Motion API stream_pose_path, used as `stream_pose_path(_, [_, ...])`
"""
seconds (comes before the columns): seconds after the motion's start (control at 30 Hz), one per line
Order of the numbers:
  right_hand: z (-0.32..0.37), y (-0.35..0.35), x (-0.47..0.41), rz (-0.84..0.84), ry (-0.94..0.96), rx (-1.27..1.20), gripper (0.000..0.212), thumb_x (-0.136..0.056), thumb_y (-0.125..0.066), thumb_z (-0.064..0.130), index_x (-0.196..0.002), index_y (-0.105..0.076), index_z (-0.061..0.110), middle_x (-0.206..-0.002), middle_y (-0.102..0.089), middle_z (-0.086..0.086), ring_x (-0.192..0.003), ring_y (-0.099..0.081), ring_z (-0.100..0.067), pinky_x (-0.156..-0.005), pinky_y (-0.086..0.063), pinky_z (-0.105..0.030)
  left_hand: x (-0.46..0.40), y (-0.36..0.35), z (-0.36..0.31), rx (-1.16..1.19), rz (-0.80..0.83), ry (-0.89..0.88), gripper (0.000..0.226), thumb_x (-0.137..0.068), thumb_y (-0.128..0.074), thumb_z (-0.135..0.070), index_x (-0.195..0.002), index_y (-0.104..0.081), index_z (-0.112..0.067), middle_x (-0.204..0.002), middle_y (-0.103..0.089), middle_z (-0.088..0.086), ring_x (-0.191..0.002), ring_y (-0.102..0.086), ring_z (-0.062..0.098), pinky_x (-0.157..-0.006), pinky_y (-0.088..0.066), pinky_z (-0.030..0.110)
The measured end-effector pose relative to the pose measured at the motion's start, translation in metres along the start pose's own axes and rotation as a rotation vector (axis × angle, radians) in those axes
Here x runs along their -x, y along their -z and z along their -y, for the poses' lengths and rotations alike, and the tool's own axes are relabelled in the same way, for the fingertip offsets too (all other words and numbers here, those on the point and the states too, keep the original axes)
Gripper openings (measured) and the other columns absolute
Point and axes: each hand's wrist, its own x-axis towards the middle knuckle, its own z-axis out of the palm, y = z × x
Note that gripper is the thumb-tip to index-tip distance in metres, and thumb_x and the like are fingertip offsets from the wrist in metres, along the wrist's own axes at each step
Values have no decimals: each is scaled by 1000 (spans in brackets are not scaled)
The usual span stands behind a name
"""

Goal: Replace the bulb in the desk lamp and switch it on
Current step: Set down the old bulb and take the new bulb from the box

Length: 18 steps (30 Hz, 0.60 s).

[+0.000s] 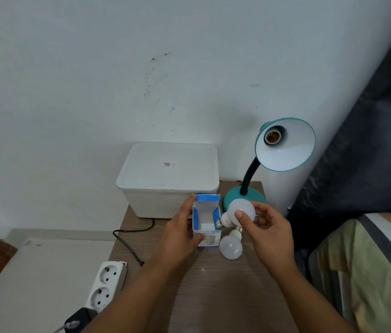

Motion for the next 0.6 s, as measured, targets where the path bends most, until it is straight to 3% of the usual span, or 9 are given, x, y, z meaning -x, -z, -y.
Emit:
stream_pose_path(0.3, [1, 14, 8, -52, 26, -118, 30, -77, -79, 16, -104, -66, 18, -91, -71, 8, -79, -68, 0, -65, -51, -11, 0, 3, -5, -60, 13, 21, 101, -78, -85, -18, -143, -15, -50, -143, -56, -3, -94, -59, -3, -79, -57, 22])
stream_pose_path(0.47, [4, 15, 11, -72, 33, -154, 31, -78, -77, 16, -106, -65, 18, -93, -70, 10, -83, -68, 4, -67, -51, -10, 2, 2, -5, -48, 10, 16, 98, -79, -84, -18, -142, -17, -50, -143, -56, -1, -114, -63, 9, -86, -60, 29])
stream_pose_path(0.6, [13, 7, 3, -133, 15, -240, 31, -78, -76, 21, -107, -65, 20, -99, -71, 7, -88, -69, -1, -72, -54, -14, 2, 0, -2, -48, 5, 20, 99, -79, -84, -17, -142, -16, -51, -144, -55, -1, -114, -62, 8, -88, -60, 33])
